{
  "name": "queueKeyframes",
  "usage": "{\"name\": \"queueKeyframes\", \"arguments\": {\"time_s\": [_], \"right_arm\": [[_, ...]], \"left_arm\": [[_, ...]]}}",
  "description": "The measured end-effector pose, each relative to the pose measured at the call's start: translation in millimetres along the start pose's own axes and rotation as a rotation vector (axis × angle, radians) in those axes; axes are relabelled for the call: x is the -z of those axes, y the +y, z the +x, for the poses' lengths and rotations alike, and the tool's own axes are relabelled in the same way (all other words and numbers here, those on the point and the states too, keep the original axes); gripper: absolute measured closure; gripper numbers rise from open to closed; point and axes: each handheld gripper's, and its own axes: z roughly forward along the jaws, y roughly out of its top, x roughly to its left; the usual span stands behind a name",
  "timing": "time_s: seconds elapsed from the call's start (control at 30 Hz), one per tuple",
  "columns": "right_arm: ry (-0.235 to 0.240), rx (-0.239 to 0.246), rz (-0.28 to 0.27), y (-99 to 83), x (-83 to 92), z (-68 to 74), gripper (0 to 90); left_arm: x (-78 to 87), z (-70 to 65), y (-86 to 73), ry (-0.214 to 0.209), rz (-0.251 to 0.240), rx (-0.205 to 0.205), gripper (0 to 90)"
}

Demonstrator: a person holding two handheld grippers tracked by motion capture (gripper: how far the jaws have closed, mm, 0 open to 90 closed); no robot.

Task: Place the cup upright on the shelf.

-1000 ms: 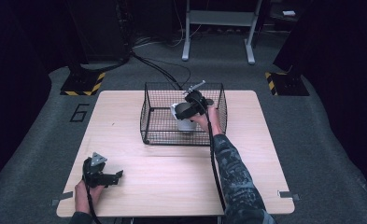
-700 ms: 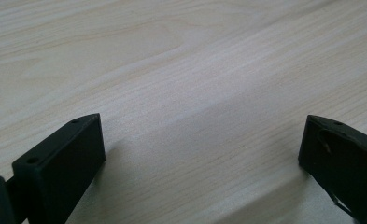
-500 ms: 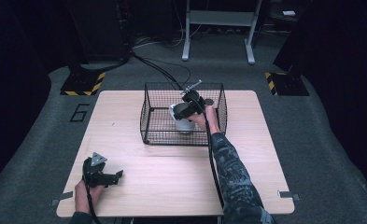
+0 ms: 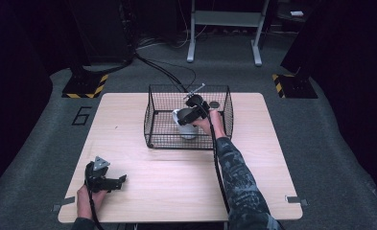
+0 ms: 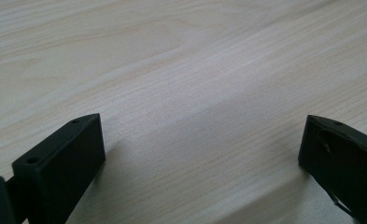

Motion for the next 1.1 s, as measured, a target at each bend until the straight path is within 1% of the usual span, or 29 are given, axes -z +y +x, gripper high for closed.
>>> {"name": "queueKeyframes", "arguments": {"time_s": [0.07, 0.13, 0.17, 0.2, 0.27, 0.37, 0.43, 0.47, 0.5, 0.6, 0.63, 0.67, 0.77, 0.8, 0.83, 0.87, 0.93, 1.03, 1.1], "right_arm": [[0.005, 0.000, 0.006, -0.3, 0.9, -1.2, 5.3], [0.010, -0.019, 0.017, -2.4, 2.5, -0.4, 5.3], [0.008, -0.004, 0.018, -3.4, 2.6, -0.9, 5.3], [0.006, -0.017, 0.013, -4.4, 3.0, 0.0, 5.3], [0.004, -0.010, 0.013, -5.1, 3.4, -0.5, 5.3], [0.004, -0.018, 0.023, -6.2, 4.3, 0.6, 5.1], [0.011, -0.012, 0.023, -7.8, 5.4, 0.3, 4.1], [0.018, -0.028, 0.019, -8.7, 4.5, 0.6, 2.5], [0.021, -0.029, 0.025, -9.1, 3.8, 0.6, 0.5], [0.025, -0.031, 0.021, -10.5, 2.3, 0.5, 0.0], [0.029, -0.045, 0.021, -11.3, 3.2, 0.2, 0.0], [0.029, -0.045, 0.021, -11.3, 3.2, 0.2, 0.0], [0.034, -0.063, 0.002, -12.3, 6.7, 0.1, 0.0], [0.033, -0.070, -0.002, -12.4, 8.6, 0.4, 0.0], [0.034, -0.070, -0.016, -12.4, 9.9, -0.1, 0.0], [0.035, -0.075, -0.028, -12.5, 14.0, 0.3, 0.0], [0.039, -0.074, -0.033, -12.5, 16.2, 0.3, 0.0], [0.035, -0.071, -0.060, -12.7, 22.6, 0.7, 0.0], [0.028, -0.067, -0.068, -12.4, 27.7, 1.9, 0.0]], "left_arm": [[0.0, 0.2, 0.1, 0.000, 0.001, -0.002, 0.4], [0.1, 0.2, 0.1, -0.001, 0.001, -0.003, 0.4], [0.1, 0.2, 0.1, -0.001, 0.001, -0.003, 0.4], [0.1, 0.3, 0.2, -0.002, 0.002, -0.003, 0.4], [0.1, 0.3, 0.2, -0.002, 0.002, -0.003, 0.4], [0.3, 0.5, 0.2, -0.001, 0.004, -0.006, 0.4], [0.4, 0.7, 0.2, -0.001, 0.007, -0.009, 0.4], [0.1, 0.3, 0.2, -0.002, 0.002, -0.003, 0.4], [0.1, 0.4, 0.2, -0.002, 0.002, -0.004, 0.4], [0.1, 0.4, 0.2, -0.002, 0.002, -0.004, 0.4], [0.3, 0.6, 0.2, -0.002, 0.005, -0.007, 0.4], [0.3, 0.6, 0.2, -0.002, 0.005, -0.007, 0.4], [0.3, 0.5, 0.2, -0.002, 0.005, -0.007, 0.4], [-0.5, -0.2, -0.1, 0.000, -0.008, 0.005, 0.4], [-0.6, -0.6, 0.0, 0.001, -0.009, 0.011, 0.4], [-0.8, -0.7, -0.1, 0.004, -0.011, 0.010, 0.4], [-0.5, -0.5, 0.1, 0.000, -0.007, 0.009, 0.4], [-0.6, -0.5, 0.0, 0.000, -0.008, 0.009, 0.4], [-0.6, -0.5, 0.0, 0.000, -0.008, 0.009, 0.4]]}}
